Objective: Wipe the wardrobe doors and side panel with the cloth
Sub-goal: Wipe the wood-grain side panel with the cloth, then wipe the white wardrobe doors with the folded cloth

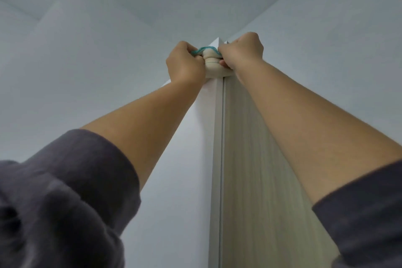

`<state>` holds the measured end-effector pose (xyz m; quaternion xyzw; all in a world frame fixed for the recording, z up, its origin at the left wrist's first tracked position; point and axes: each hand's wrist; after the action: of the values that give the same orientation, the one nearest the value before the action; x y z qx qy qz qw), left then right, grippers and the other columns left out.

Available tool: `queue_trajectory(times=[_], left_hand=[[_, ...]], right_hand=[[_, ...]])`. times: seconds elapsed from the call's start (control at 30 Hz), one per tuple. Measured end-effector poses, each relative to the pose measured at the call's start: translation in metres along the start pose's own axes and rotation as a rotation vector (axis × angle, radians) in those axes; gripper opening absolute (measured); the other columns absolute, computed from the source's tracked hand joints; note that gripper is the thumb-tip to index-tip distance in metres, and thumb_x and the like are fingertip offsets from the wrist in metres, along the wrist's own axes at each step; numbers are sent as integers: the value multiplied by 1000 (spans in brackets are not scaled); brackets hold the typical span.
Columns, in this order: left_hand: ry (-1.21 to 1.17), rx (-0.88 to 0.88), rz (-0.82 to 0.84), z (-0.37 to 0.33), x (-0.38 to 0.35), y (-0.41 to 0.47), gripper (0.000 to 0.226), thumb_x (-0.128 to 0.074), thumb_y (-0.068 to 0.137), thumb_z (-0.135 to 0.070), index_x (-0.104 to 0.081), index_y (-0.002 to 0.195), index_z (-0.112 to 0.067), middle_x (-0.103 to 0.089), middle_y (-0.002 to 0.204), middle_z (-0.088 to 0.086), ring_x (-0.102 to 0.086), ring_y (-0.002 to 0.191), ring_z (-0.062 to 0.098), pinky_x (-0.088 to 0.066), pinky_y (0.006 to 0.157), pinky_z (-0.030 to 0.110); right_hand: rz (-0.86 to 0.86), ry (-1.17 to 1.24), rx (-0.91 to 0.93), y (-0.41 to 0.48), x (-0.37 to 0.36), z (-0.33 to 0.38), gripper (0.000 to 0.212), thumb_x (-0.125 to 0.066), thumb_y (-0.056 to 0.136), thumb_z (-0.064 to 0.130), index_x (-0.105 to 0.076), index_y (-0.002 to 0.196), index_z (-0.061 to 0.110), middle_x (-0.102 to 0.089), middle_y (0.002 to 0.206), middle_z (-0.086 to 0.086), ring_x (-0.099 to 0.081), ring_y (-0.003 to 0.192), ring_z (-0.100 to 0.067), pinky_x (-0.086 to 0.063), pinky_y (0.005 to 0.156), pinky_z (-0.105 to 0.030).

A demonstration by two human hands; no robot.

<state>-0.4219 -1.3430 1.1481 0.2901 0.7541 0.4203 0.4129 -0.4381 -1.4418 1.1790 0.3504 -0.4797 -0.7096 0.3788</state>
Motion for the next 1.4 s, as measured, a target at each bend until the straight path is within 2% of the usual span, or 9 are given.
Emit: queue_trajectory(times=[0.23,0.4,0.53,0.6,0.7,0.83,1.0,1.27,1.4], left_hand=[[-53,25,-26,-8,-19,38,15,-47,85,-5,-54,91,-17,-50,87,-5,-51,79,16,-42,70,22],[-79,4,-52,-8,-24,47,15,-47,85,-6,-53,91,-18,-52,92,-3,-51,81,17,-40,69,22],[-92,-33,-60,-4,-17,38,18,-45,87,-5,-53,96,-18,-51,89,-5,-53,84,17,-44,72,23],[-120,-67,-40,5,-5,26,24,-47,88,-7,-56,107,-18,-52,90,-7,-54,81,12,-45,68,17],[-113,-99,45,20,14,8,35,-52,88,-13,-55,122,-20,-56,93,-5,-53,73,3,-42,61,12],[-55,-142,156,36,32,-6,16,-60,84,-18,-64,100,-20,-64,86,-3,-56,68,8,-41,50,12],[-36,-187,365,73,52,0,17,-62,88,-38,-64,94,-22,-67,89,-10,-59,83,10,-43,66,25],[124,-251,293,211,99,38,20,-43,94,-20,-62,100,-18,-55,106,-5,-50,105,18,-41,88,34],[257,-261,342,274,108,46,25,-43,95,-20,-57,116,-18,-50,126,-2,-44,115,20,-33,94,35]], right_hand=[[-47,-51,-20,39,-7,21,25,-63,82,12,-41,70,16,-57,72,1,-68,65,-15,-58,65,-25],[-131,-157,42,47,-16,25,28,-63,81,15,-38,69,18,-67,102,-4,-69,93,-21,-57,83,-31],[-152,-246,133,37,-9,17,11,-59,90,24,-58,91,12,-64,107,-1,-62,99,-17,-43,75,-19],[-163,-277,218,27,-8,8,24,-53,96,30,-63,107,11,-65,110,-2,-60,103,-16,-36,72,-17],[-195,-297,392,10,-9,5,22,-49,98,30,-61,106,12,-62,110,-1,-55,97,-15,-36,74,-20],[-242,-397,559,-14,-23,8,15,-47,97,22,-57,105,15,-55,114,-1,-51,93,-15,-34,73,-24],[-217,-750,576,-39,-56,5,31,-45,93,26,-51,122,14,-48,126,-7,-44,117,-25,-38,92,-34],[-203,-1184,458,-35,-96,-18,52,-43,92,27,-40,136,1,-29,150,-18,-16,144,-30,-15,118,-40],[-314,-1143,498,-37,-104,-19,34,-49,84,8,-51,117,1,-47,132,-16,-38,127,-30,-28,106,-32]])
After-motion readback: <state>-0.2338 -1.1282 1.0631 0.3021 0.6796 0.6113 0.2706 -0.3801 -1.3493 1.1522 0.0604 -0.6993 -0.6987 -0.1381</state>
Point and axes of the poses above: each hand's wrist, its own y-axis towards the middle knuckle, its own x-axis out of the back of the hand, z = x × y
